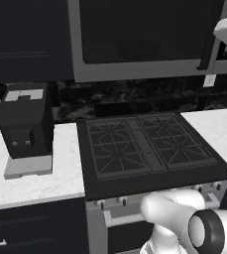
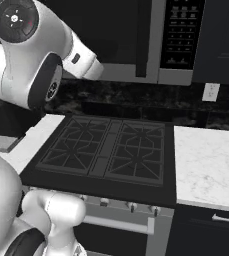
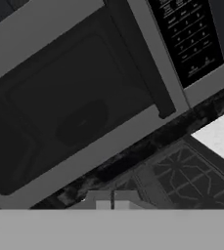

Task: Open the microwave, place the bowl with waffle inside the microwave, then close the microwave door and turn it on.

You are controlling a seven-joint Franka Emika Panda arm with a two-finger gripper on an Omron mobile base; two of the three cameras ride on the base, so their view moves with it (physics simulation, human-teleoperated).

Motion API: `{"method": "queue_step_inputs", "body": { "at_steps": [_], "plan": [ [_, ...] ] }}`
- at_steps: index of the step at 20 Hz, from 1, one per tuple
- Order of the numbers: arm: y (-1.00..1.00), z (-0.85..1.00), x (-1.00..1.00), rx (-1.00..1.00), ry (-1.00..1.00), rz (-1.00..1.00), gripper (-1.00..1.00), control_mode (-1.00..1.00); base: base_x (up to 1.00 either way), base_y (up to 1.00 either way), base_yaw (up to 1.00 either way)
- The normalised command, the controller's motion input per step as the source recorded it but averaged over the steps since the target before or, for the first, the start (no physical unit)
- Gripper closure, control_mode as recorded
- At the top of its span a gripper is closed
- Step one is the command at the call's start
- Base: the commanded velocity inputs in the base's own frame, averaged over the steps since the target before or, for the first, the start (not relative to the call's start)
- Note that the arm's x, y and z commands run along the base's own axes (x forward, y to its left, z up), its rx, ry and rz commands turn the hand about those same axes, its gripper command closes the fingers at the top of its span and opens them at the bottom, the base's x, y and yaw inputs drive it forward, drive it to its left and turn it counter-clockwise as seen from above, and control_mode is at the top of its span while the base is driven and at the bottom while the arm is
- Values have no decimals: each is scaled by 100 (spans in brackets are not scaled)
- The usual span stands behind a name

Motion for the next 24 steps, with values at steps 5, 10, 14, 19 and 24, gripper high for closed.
{"method": "queue_step_inputs", "body": {
  "at_steps": [5,10,14,19,24],
  "plan": [
    [-3,-20,-48,-32,-22,23,100,-100,0,0,0],
    [-14,-17,-9,-29,-15,13,100,-100,0,0,0],
    [-26,-23,-1,-26,-18,4,100,-100,0,0,0],
    [-15,-23,0,-14,-9,2,100,-100,0,0,0],
    [-37,-29,2,-4,-9,0,100,-100,0,0,0]
  ]
}}
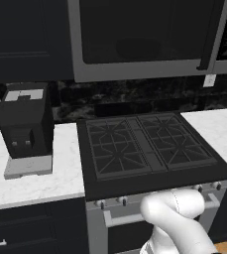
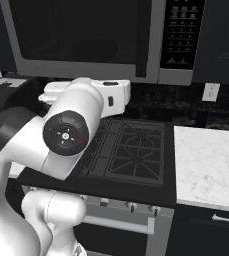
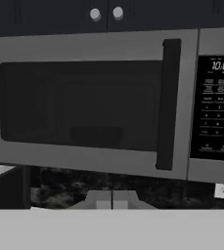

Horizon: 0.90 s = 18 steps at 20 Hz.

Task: Open the microwave, place the bowl with waffle inside the microwave, then close the microwave door and turn it on.

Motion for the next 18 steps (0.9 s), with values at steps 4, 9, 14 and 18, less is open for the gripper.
{"method": "queue_step_inputs", "body": {
  "at_steps": [4,9,14,18],
  "plan": [
    [-42,-8,16,0,-6,0,100,-100,0,0,0],
    [-28,0,29,0,0,0,100,-100,0,0,0],
    [-40,-1,51,2,0,2,100,-100,0,0,0],
    [-44,0,34,1,0,0,100,-100,0,0,0]
  ]
}}
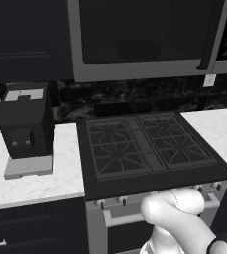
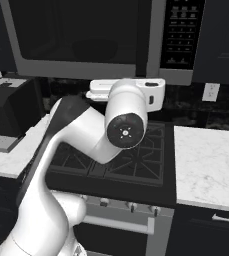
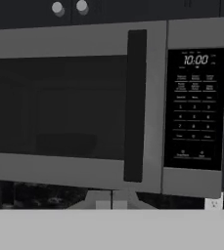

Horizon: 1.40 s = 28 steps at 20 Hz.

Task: Open the microwave, place the bowl with waffle inside the microwave, then close the microwave door and turn it on.

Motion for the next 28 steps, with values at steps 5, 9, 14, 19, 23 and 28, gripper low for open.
{"method": "queue_step_inputs", "body": {
  "at_steps": [5,9,14,19,23,28],
  "plan": [
    [-45,0,26,1,0,0,100,-100,0,0,0],
    [-28,-2,30,0,0,0,100,-100,0,0,0],
    [-30,0,35,0,0,0,100,-100,0,0,0],
    [-21,0,40,0,0,0,100,-100,0,0,0],
    [-29,0,39,0,0,0,100,-100,0,0,0],
    [-48,0,32,3,0,0,100,-100,0,0,0]
  ]
}}
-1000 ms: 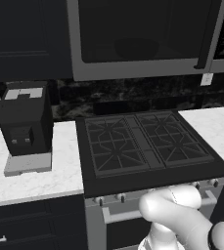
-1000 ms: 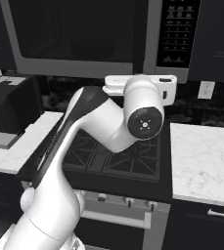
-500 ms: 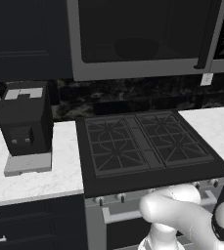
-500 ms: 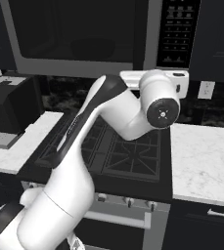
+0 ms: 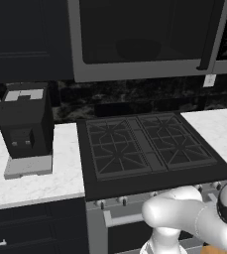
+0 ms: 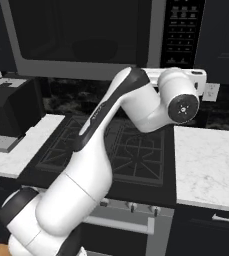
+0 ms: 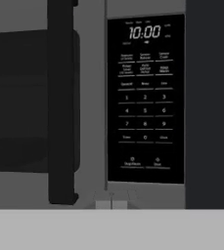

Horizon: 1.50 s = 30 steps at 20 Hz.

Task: Open the microwave, place the bowl with waffle inside the microwave, then close the microwave door and turn it on.

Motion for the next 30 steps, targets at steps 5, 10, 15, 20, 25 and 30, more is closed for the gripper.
{"method": "queue_step_inputs", "body": {
  "at_steps": [5,10,15,20,25,30],
  "plan": [
    [-29,0,38,0,0,0,100,-100,0,0,0],
    [-10,0,45,0,0,0,100,-100,0,0,0],
    [-16,-1,31,0,0,0,100,-100,0,0,0],
    [-2,-6,33,0,0,0,100,-100,0,0,0],
    [-3,-5,38,0,0,0,100,-100,0,0,0],
    [-9,-9,23,0,0,0,100,-100,0,0,0]
  ]
}}
